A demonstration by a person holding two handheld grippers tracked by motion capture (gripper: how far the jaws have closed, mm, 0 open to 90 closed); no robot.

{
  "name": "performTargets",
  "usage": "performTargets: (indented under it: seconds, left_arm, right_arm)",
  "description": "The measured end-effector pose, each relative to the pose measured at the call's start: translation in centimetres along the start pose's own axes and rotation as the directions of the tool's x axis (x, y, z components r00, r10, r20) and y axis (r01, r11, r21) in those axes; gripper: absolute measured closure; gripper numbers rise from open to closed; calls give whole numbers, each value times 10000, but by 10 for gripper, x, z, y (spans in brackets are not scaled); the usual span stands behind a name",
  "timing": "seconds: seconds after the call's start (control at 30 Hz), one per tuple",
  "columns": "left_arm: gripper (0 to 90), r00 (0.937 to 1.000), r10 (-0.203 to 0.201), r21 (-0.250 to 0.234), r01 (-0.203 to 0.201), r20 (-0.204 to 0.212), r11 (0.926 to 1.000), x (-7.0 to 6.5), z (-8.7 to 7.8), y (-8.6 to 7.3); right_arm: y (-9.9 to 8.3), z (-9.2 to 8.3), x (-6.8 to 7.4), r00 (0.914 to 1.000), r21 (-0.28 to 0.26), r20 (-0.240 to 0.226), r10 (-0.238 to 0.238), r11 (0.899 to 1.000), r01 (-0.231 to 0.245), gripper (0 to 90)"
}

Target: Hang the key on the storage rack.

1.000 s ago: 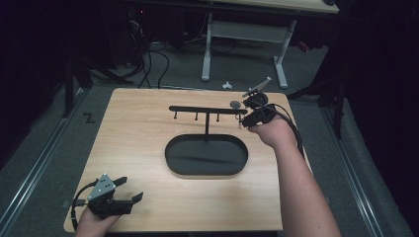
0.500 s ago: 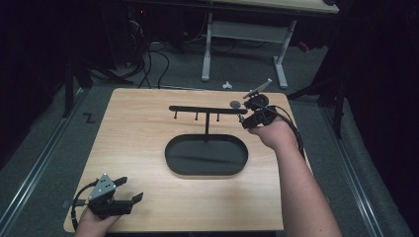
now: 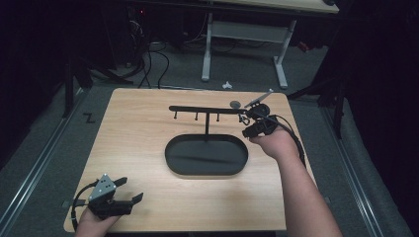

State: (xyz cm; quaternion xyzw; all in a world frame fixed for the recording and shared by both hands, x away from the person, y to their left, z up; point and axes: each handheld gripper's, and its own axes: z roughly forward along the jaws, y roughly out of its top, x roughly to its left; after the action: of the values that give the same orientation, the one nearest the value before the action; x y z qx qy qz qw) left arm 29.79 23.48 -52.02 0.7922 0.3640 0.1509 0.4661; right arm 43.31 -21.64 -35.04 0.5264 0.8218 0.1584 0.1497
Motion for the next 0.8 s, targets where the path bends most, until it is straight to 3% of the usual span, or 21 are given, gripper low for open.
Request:
performTargets:
  seconds: [0.4, 0.63, 0.8]
  left_arm:
    - [155, 10000, 80, 101, -80, 29, 9999, -2, 2, 0]
    - [155, 9999, 157, 181, -156, -15, 9997, -2, 3, 0]
    - [155, 9998, 195, 264, -193, -49, 9995, -3, 5, -1]
  right_arm:
    - [-50, 25, 12, 10000, -341, -84, 35, 9994, -37, 493]
    - [-88, 39, 13, 9992, -945, -96, 382, 9948, -389, 475]
    - [-117, 46, 15, 9978, -1707, 107, 657, 9833, -629, 453]
